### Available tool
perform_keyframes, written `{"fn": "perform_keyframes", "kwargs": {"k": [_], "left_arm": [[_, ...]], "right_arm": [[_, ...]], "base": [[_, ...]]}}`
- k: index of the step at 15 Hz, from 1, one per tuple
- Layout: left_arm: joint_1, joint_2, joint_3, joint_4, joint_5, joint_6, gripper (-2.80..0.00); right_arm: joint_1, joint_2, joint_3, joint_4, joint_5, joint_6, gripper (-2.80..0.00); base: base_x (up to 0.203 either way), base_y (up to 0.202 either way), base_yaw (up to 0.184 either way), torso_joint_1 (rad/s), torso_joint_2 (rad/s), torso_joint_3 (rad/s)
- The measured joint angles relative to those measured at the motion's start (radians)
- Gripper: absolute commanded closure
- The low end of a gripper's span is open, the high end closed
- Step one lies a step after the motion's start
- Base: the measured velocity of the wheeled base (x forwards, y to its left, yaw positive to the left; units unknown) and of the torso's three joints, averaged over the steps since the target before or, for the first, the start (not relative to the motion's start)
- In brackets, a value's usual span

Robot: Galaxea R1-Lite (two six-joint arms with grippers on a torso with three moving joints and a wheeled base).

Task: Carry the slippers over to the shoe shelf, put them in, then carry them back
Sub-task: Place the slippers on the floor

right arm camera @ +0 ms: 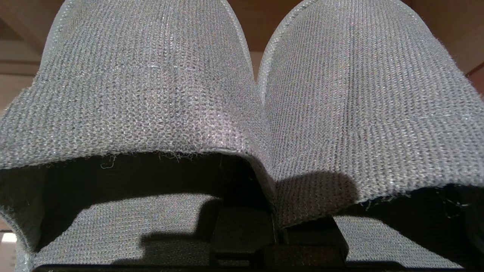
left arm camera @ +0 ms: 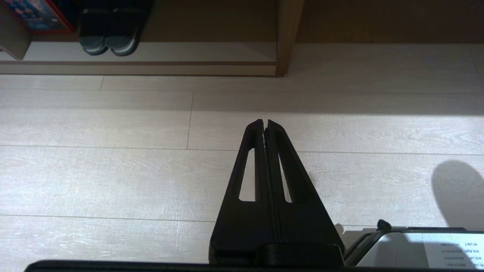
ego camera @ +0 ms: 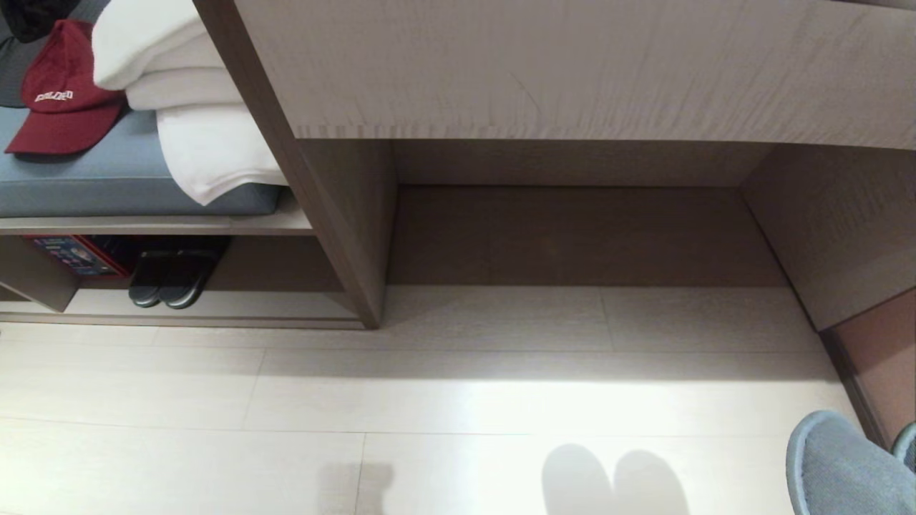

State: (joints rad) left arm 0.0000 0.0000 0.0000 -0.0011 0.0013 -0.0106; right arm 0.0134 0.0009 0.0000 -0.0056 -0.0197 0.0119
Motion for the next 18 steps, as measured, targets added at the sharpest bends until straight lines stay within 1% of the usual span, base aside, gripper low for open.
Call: {"fn": "perform_keyframes", "kwargs": {"k": [18], "left_arm": [[0.001, 0.0, 0.0, 0.0, 0.0, 0.0, 0.0]], "right_arm": [[0.0, 0.0, 0.0, -0.001, 0.005, -0.012, 0.0]], "base": [[0.0, 0.0, 0.0, 0.004, 0.0, -0.199]]}}
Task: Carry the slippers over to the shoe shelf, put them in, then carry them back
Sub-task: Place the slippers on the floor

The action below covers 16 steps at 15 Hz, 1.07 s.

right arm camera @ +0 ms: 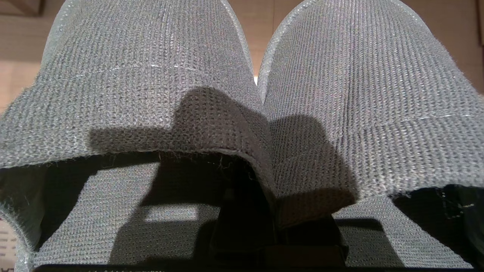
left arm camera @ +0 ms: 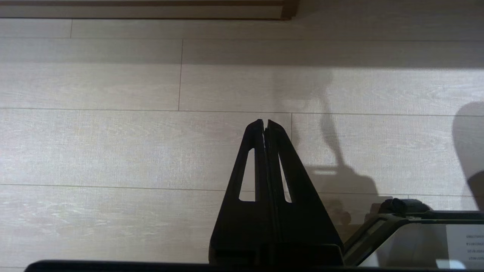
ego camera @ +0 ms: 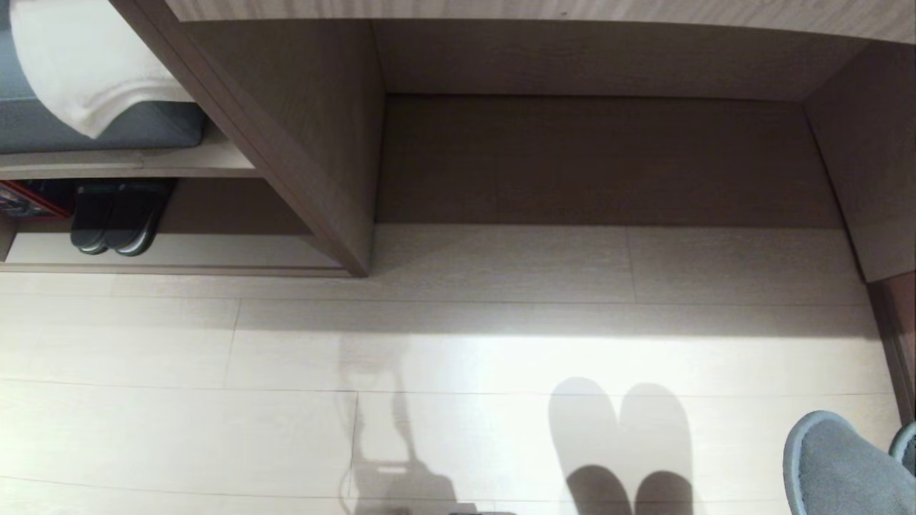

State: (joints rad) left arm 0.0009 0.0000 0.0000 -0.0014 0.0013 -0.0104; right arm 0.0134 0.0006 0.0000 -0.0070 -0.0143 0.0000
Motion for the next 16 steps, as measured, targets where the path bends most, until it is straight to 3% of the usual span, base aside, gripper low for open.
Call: {"fn": "perform_keyframes", "kwargs": {"k": [16], "left_arm": [[0.0, 0.0, 0.0, 0.0, 0.0, 0.0, 0.0]], "right_arm": [[0.0, 0.0, 0.0, 0.003, -0.005, 0.002, 0.0]], "base": [[0.0, 0.0, 0.0, 0.002, 0.0, -0.198]]}}
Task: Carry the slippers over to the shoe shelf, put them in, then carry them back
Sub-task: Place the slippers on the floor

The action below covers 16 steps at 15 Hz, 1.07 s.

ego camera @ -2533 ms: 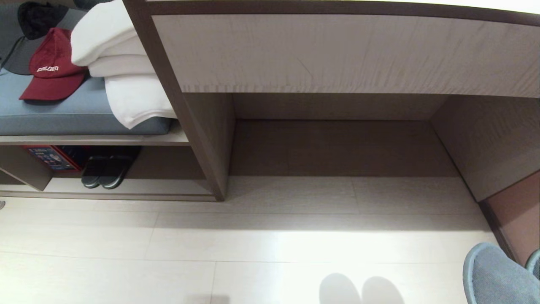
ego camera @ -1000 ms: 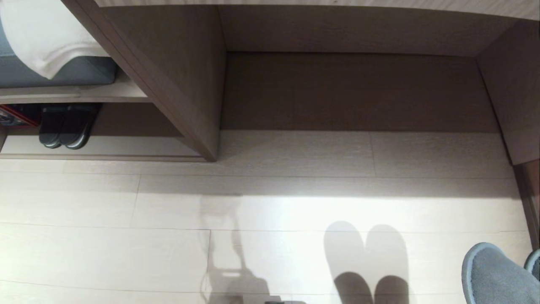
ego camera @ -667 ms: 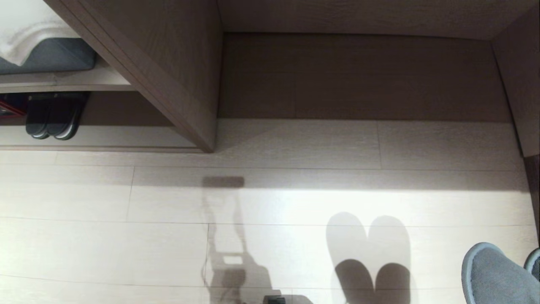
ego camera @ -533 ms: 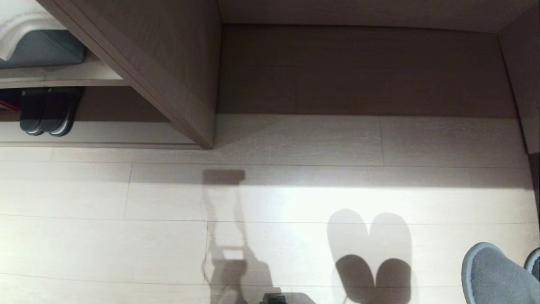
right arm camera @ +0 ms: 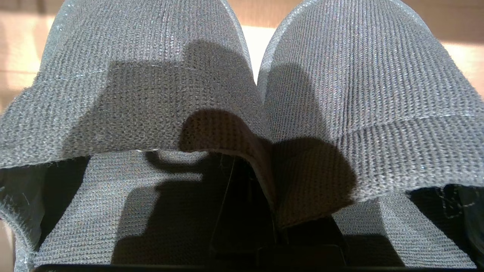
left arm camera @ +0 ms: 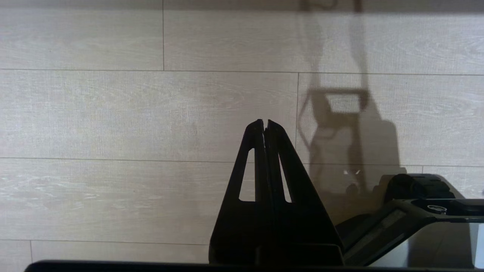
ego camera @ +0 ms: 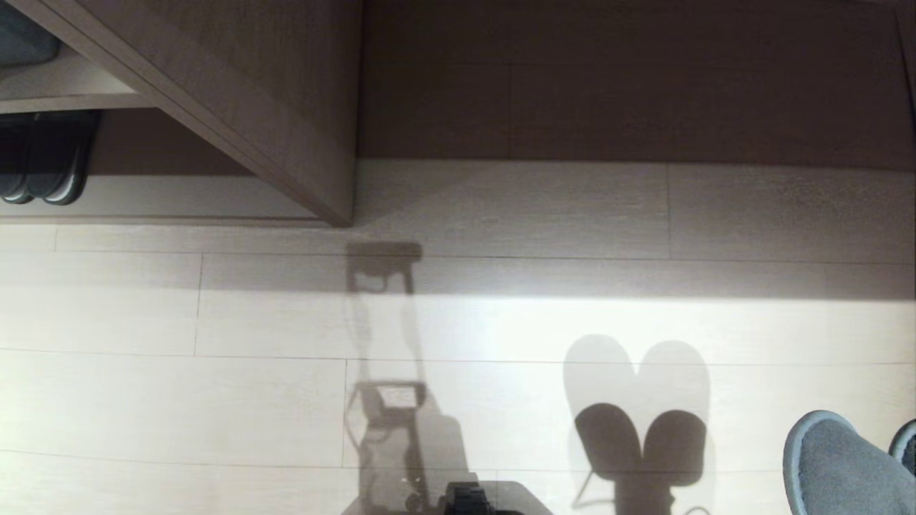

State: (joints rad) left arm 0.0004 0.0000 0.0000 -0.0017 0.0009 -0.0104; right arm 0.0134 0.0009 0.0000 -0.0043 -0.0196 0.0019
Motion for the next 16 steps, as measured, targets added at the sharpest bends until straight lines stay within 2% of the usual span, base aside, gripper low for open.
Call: {"fn": "perform_keyframes", "kwargs": {"k": [16], "left_arm": [[0.0, 0.0, 0.0, 0.0, 0.001, 0.0, 0.0]], "right_arm": [[0.0, 0.0, 0.0, 0.0, 0.003, -0.005, 0.0]], "base": [[0.0, 0.0, 0.0, 0.003, 0.0, -0.198]]}}
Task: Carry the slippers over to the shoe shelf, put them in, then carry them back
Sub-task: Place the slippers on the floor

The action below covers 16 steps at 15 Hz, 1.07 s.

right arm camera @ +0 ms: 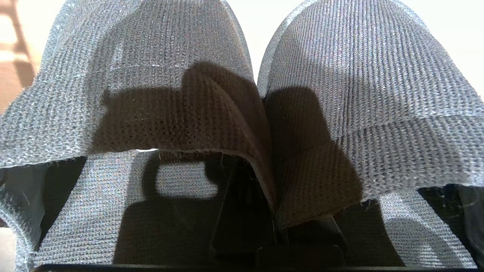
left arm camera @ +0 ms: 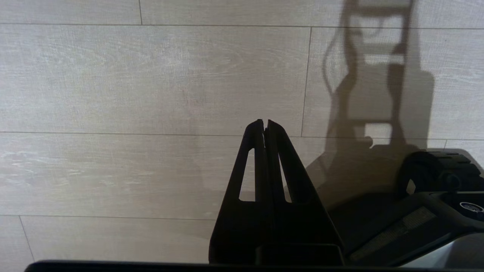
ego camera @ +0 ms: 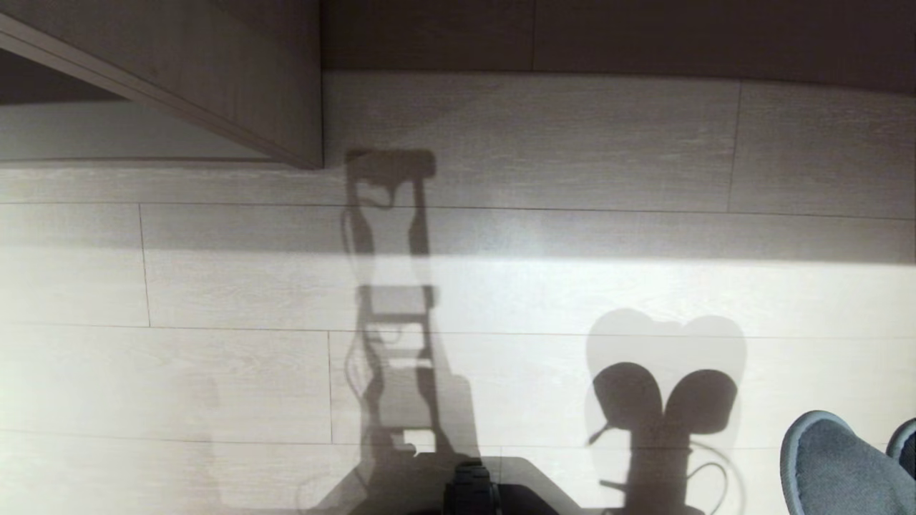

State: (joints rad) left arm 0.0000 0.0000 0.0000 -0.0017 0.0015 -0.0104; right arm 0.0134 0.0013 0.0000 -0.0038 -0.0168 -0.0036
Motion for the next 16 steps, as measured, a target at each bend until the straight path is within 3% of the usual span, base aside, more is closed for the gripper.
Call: {"fn": "perform_keyframes", "kwargs": {"k": [8, 11, 13, 16], "left_arm": [[0.0, 0.0, 0.0, 0.0, 0.0, 0.0, 0.0], [0.0, 0.0, 0.0, 0.0, -0.001, -0.001, 0.0], [0.0, 0.0, 0.0, 0.0, -0.001, 0.0, 0.0], [0.0, 0.0, 0.0, 0.0, 0.0, 0.001, 0.0]], "right_arm": [[0.001, 0.002, -0.002, 0.003, 0.001, -0.01, 0.0], [0.001, 0.029, -0.059, 0.069, 0.002, -0.011, 0.0], [0.003, 0.093, -0.126, 0.057, 0.004, -0.009, 0.0], [0.005, 0.336, -0.233, -0.08, 0.004, -0.01, 0.0]], "base": [[0.0, 0.0, 0.0, 0.003, 0.0, -0.104], [0.0, 0.0, 0.0, 0.0, 0.0, 0.0], [0.0, 0.0, 0.0, 0.0, 0.0, 0.0], [0.0, 0.0, 0.0, 0.0, 0.0, 0.0]]}}
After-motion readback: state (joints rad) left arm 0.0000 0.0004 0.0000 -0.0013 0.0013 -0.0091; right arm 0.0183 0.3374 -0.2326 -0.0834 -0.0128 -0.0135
